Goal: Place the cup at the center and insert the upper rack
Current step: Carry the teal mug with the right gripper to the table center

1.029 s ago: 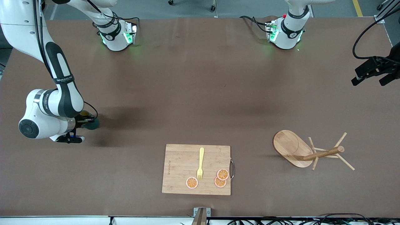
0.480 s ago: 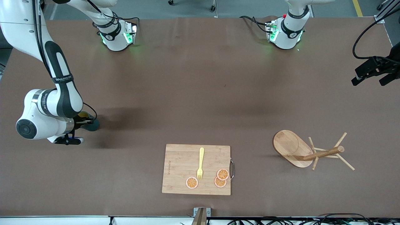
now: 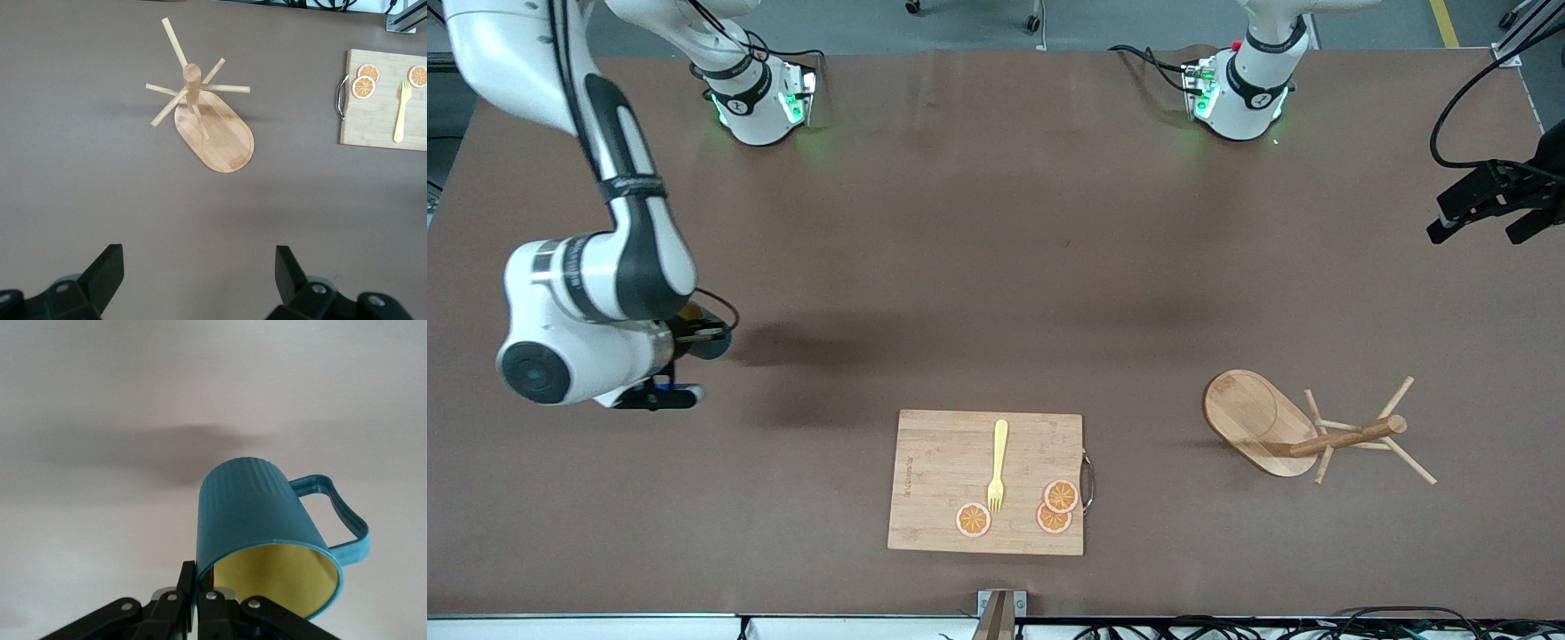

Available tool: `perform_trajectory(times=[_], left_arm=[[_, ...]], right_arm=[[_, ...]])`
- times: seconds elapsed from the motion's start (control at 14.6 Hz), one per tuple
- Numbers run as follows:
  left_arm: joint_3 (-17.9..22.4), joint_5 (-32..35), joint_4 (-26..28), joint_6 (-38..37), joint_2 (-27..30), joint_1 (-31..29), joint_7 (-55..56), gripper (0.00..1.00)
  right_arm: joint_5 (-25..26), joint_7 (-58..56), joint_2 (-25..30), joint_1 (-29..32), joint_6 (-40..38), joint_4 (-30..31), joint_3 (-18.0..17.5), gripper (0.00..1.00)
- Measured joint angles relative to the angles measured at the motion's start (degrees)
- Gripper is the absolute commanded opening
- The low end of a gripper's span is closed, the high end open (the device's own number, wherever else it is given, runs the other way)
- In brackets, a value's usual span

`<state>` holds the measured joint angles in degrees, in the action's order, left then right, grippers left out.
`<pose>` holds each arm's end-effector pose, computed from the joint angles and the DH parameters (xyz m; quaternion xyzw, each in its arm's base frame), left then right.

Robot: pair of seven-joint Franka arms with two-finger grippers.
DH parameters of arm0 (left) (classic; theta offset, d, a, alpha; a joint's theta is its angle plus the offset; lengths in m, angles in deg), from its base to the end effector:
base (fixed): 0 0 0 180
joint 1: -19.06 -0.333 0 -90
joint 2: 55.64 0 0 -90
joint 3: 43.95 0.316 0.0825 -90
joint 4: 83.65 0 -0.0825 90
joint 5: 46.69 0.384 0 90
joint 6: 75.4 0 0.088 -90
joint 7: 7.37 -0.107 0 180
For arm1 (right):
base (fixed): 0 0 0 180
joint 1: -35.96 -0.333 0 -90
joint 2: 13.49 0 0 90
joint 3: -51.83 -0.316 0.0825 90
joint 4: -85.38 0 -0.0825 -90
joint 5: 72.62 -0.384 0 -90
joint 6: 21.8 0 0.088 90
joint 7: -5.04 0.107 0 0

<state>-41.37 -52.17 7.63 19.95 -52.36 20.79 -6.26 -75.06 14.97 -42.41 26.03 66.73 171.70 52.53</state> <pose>0.5462 -0.0005 0.6546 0.9966 0.0185 0.0639 0.0492 0.6289 0.1080 0.3455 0.9728 -0.0103 -0.2307 0.0209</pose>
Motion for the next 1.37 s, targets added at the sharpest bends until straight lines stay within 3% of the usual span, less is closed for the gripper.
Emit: perform_trajectory(times=[0.55, 0.82, 1.03, 1.23, 1.37], left_arm=[[-0.02, 0.0, -0.02, 0.0, 0.0, 0.01, 0.0, 1.0], [-0.02, 0.0, -0.03, 0.0, 0.0, 0.01, 0.0, 1.0], [-0.02, 0.0, -0.03, 0.0, 0.0, 0.01, 0.0, 1.0], [-0.02, 0.0, -0.04, 0.0, 0.0, 0.02, 0.0, 1.0], [-0.02, 0.0, -0.05, 0.0, 0.0, 0.02, 0.0, 1.0]], right_arm=[[-13.44, 27.57, -0.94, -22.5, 3.93, -4.83, -0.54, 0.01], [-14.42, 39.62, -4.06, -35.85, 18.16, -5.39, -0.62, 0.01], [-14.45, 44.78, -5.72, -41.51, 28.9, -6.08, -0.56, 0.02], [-14.45, 48.84, -9.78, -44.65, 32.2, -8.63, -0.53, 0.01], [-14.45, 49.86, -14.28, -46.19, 29.3, -11.24, -0.46, 0.01]])
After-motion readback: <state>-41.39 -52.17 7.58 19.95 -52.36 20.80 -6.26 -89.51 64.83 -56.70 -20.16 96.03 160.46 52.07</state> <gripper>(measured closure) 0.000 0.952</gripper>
